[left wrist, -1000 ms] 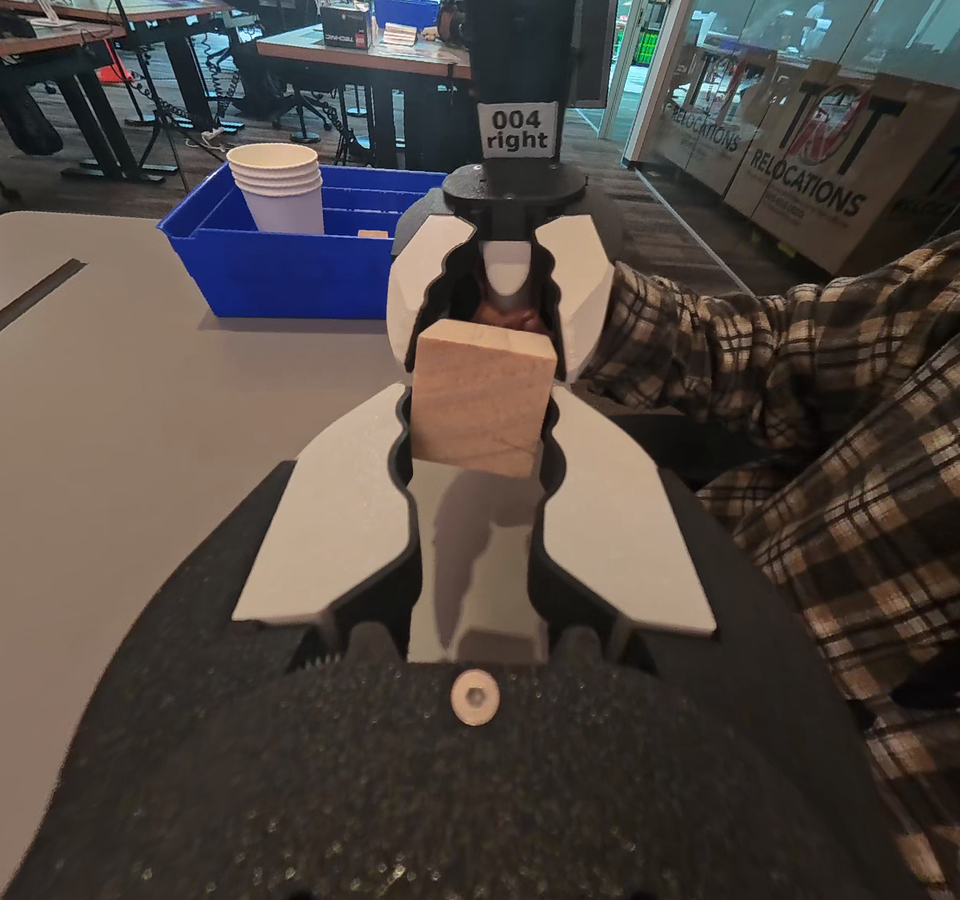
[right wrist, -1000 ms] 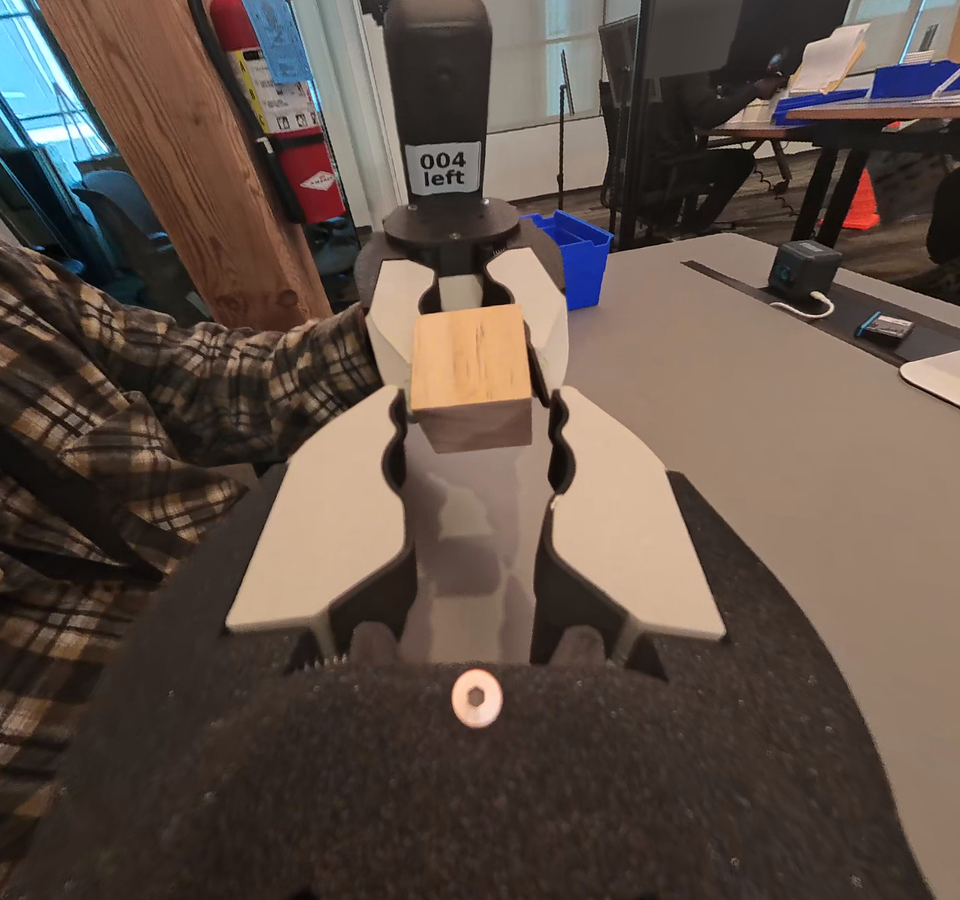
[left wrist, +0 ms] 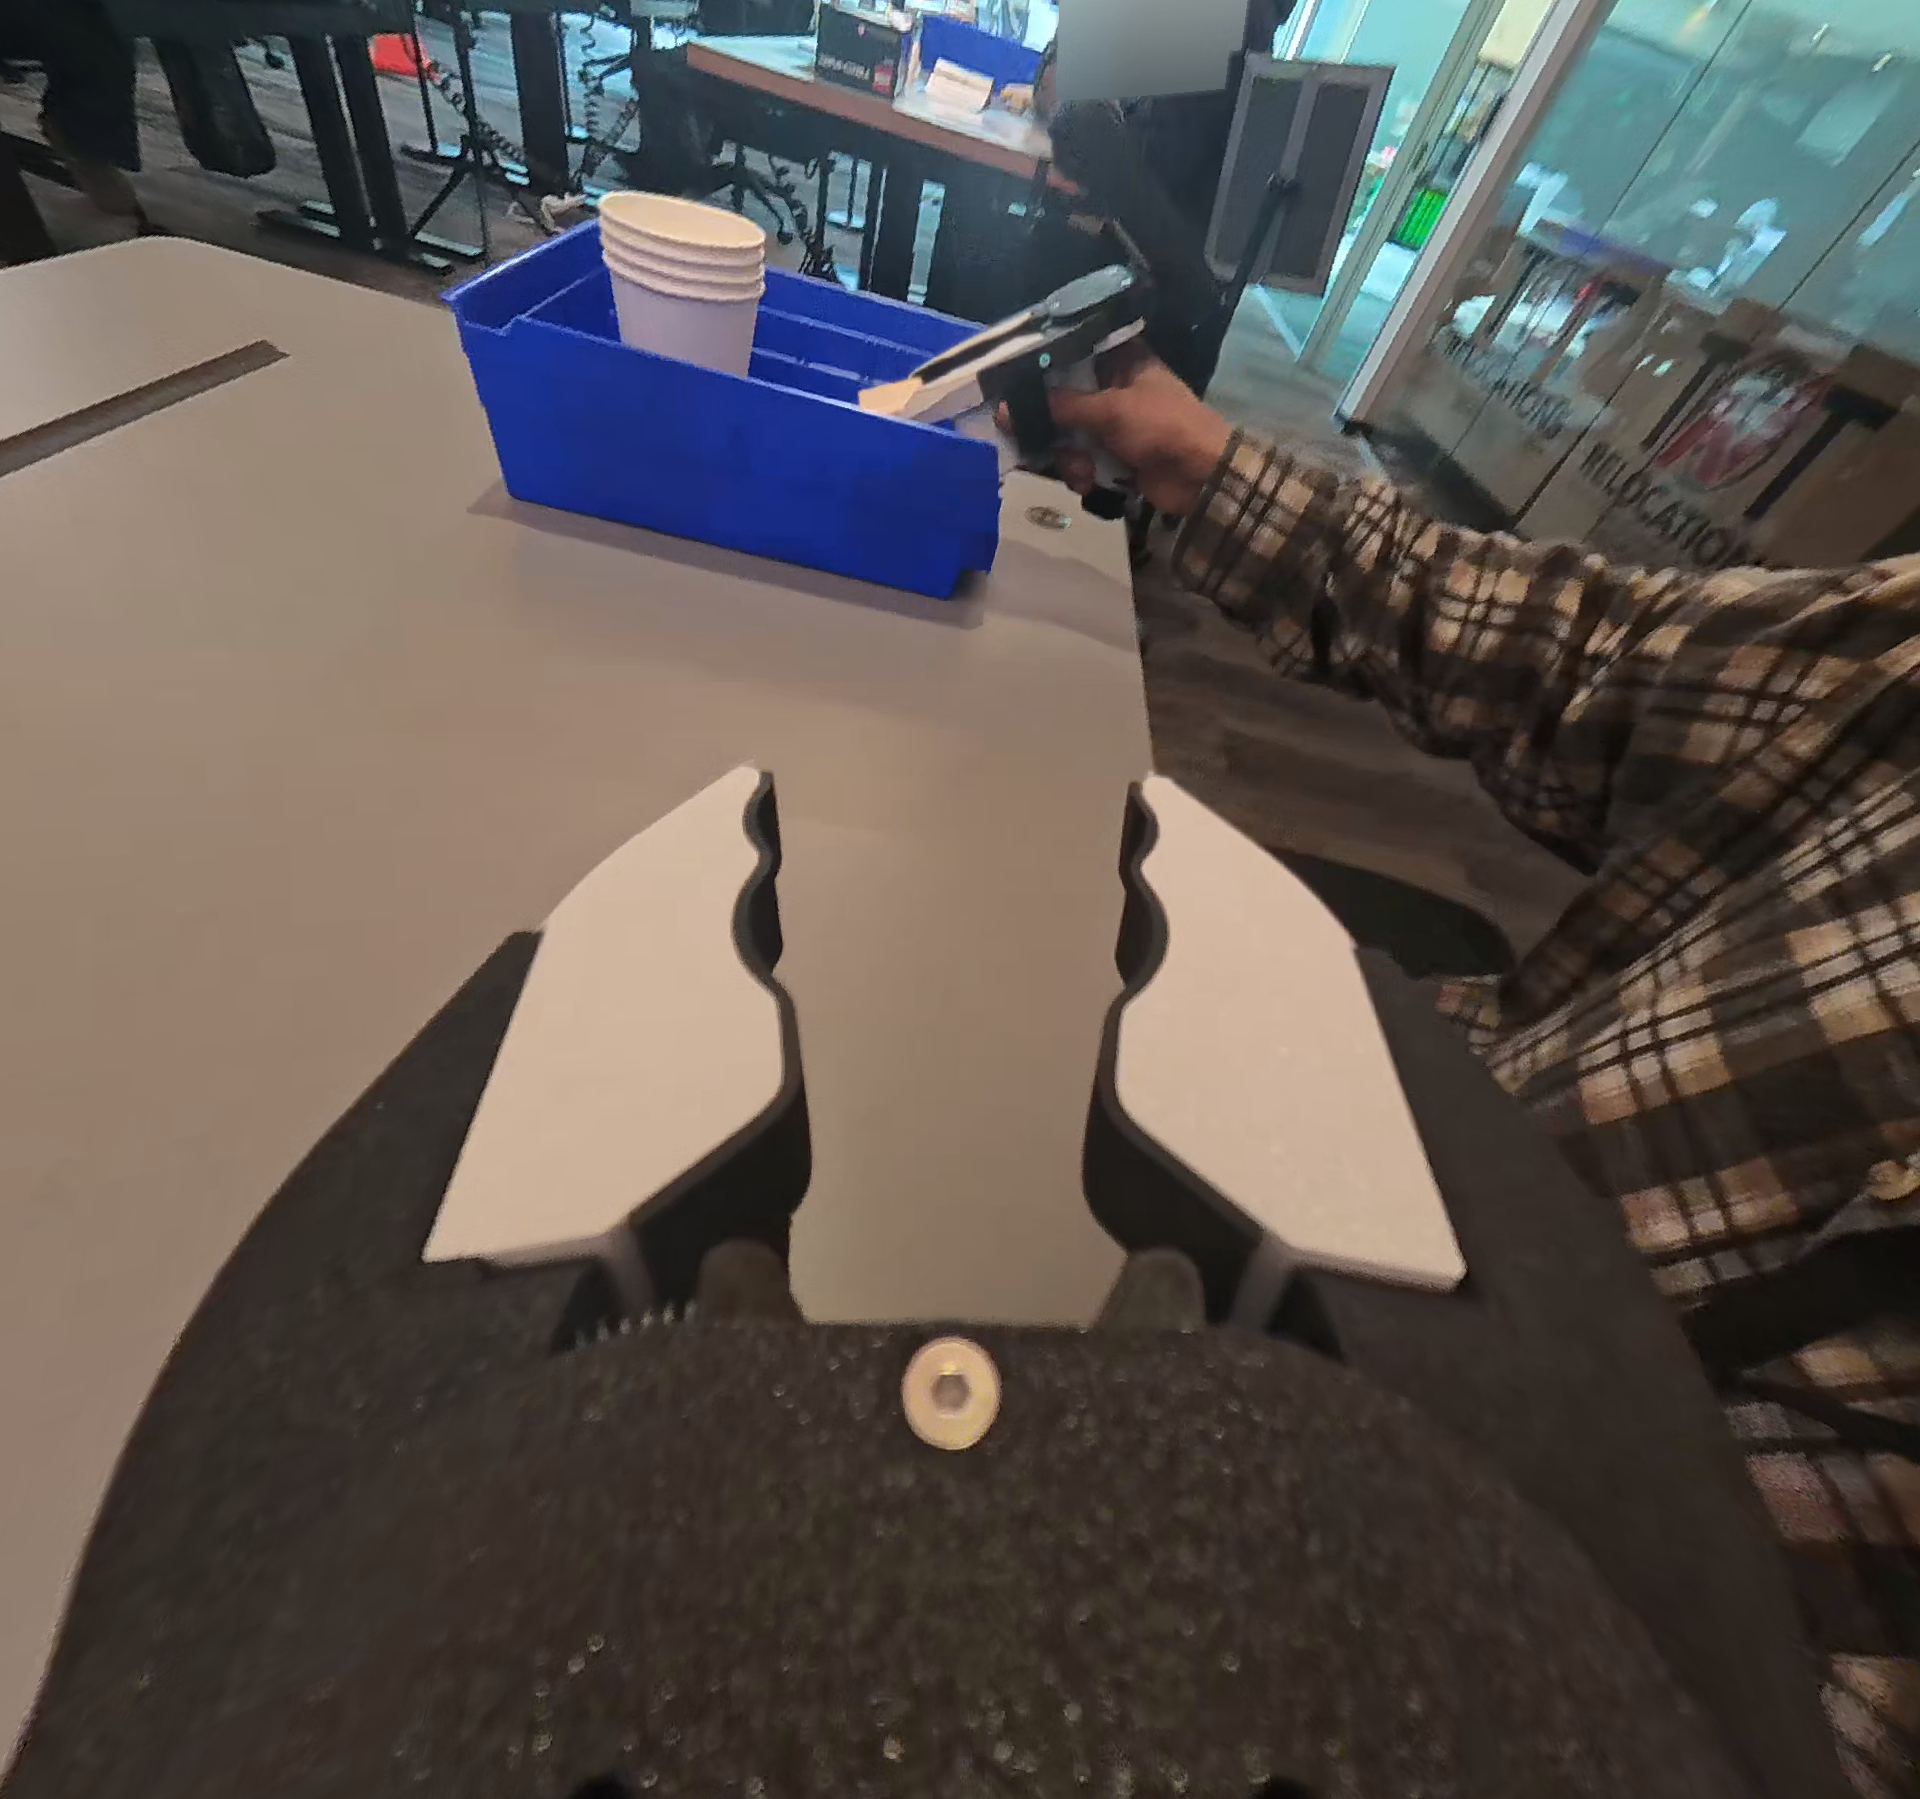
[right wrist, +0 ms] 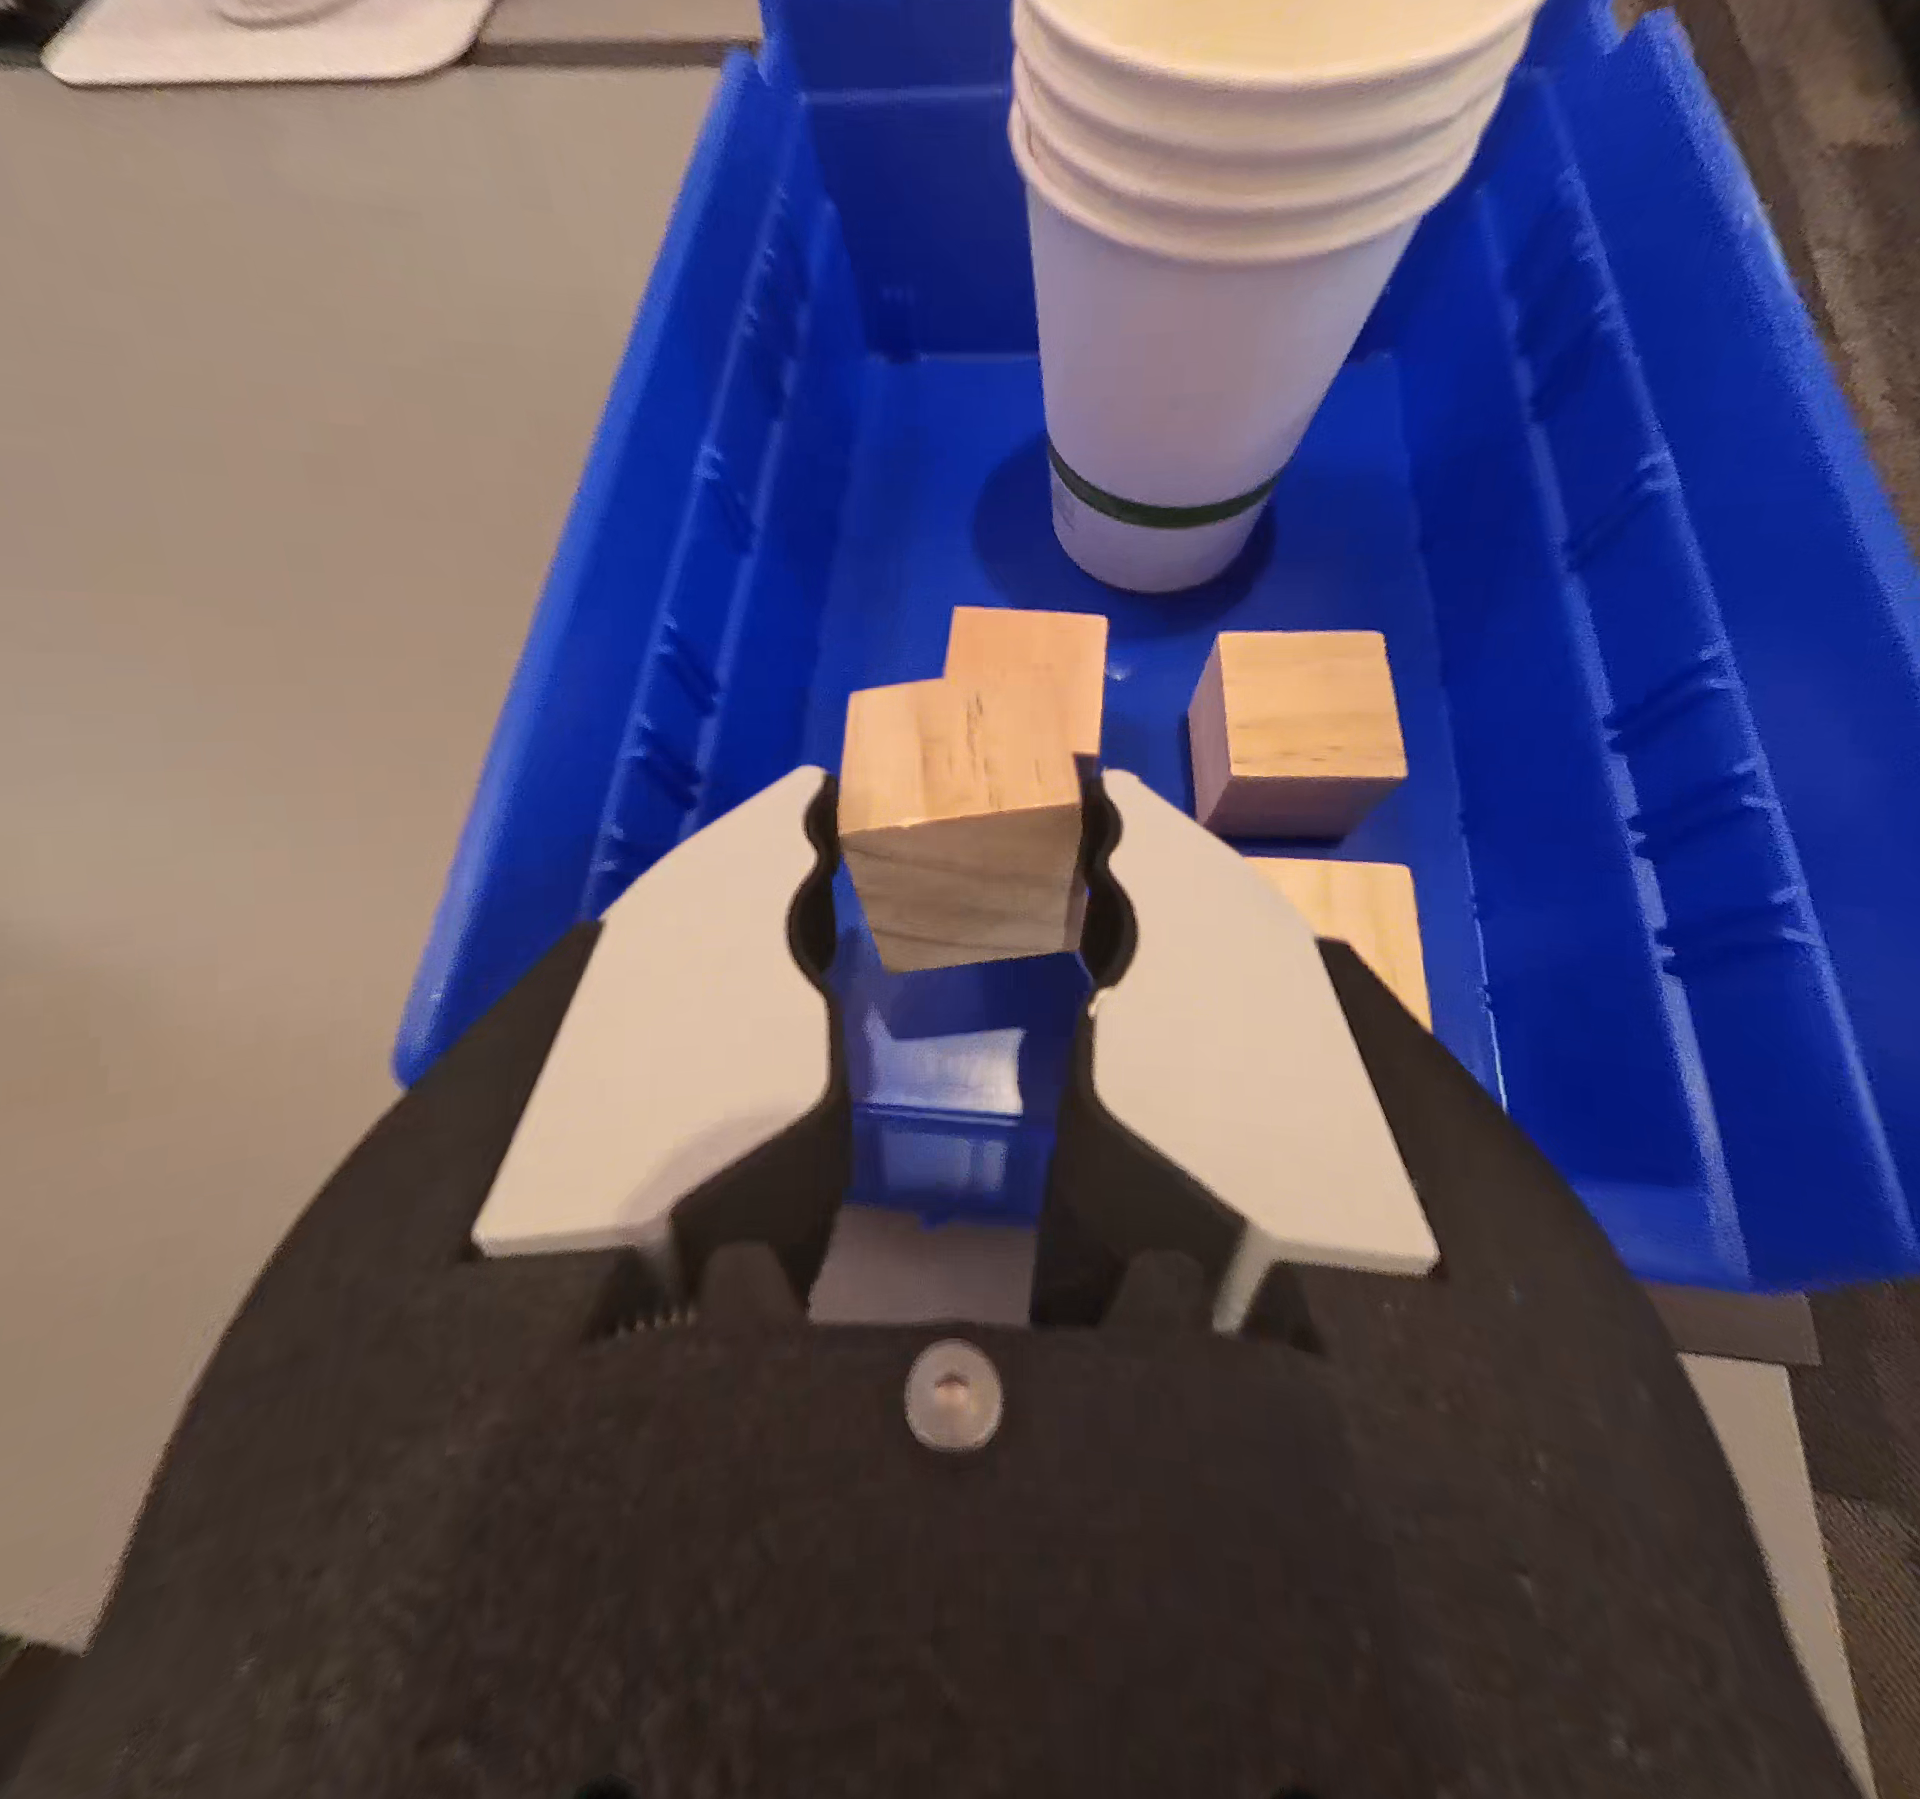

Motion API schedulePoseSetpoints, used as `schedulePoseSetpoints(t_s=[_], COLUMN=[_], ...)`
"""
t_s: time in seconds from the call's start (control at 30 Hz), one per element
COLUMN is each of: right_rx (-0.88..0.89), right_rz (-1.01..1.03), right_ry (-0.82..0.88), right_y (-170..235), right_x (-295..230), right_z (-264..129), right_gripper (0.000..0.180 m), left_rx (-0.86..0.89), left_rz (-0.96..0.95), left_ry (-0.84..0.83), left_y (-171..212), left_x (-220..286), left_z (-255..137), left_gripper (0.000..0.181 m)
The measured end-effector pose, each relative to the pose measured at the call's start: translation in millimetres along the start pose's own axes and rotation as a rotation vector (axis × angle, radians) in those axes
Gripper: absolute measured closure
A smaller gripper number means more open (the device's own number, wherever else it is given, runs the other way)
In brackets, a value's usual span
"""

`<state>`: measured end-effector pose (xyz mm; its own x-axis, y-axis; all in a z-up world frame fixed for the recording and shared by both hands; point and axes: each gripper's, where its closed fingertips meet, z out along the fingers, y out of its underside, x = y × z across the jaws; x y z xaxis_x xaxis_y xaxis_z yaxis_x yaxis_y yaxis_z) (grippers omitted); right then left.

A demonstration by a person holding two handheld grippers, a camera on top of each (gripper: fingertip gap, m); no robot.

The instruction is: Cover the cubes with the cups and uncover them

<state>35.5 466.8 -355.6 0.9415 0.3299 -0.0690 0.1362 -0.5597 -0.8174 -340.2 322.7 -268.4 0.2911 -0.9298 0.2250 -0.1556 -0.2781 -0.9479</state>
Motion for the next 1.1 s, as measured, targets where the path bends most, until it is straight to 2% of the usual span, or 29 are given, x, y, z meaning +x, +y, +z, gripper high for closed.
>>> schedulePoseSetpoints(t_s=[0.2, 0.53, 0.7, 0.93, 1.1], right_rx=[-0.119, -0.375, -0.434, -0.432, -0.307], right_rz=[-0.036, -0.049, -0.035, -0.055, -0.093], right_ry=[0.081, 0.058, 0.009, 0.033, 0.102], right_y=[19.8, 44.0, 49.8, 28.2, -8.6], right_x=[7.3, 0.8, -1.5, 9.6, 26.1], right_z=[12.2, 7.7, 1.3, -27.3, -67.1], right_gripper=[0.135, 0.134, 0.133, 0.120, 0.112], left_rx=[-0.049, -0.044, -0.028, -0.039, -0.034], left_rz=[0.042, 0.055, 0.057, 0.070, 0.078], left_ry=[-0.011, -0.031, -0.040, -0.055, -0.064], left_y=[5.6, 2.0, -1.7, -1.5, -2.5], left_x=[1.0, -1.7, -1.5, -0.9, 1.5], left_z=[5.7, 0.3, -4.7, -7.3, -12.4], left_gripper=[0.120, 0.121, 0.122, 0.122, 0.122])
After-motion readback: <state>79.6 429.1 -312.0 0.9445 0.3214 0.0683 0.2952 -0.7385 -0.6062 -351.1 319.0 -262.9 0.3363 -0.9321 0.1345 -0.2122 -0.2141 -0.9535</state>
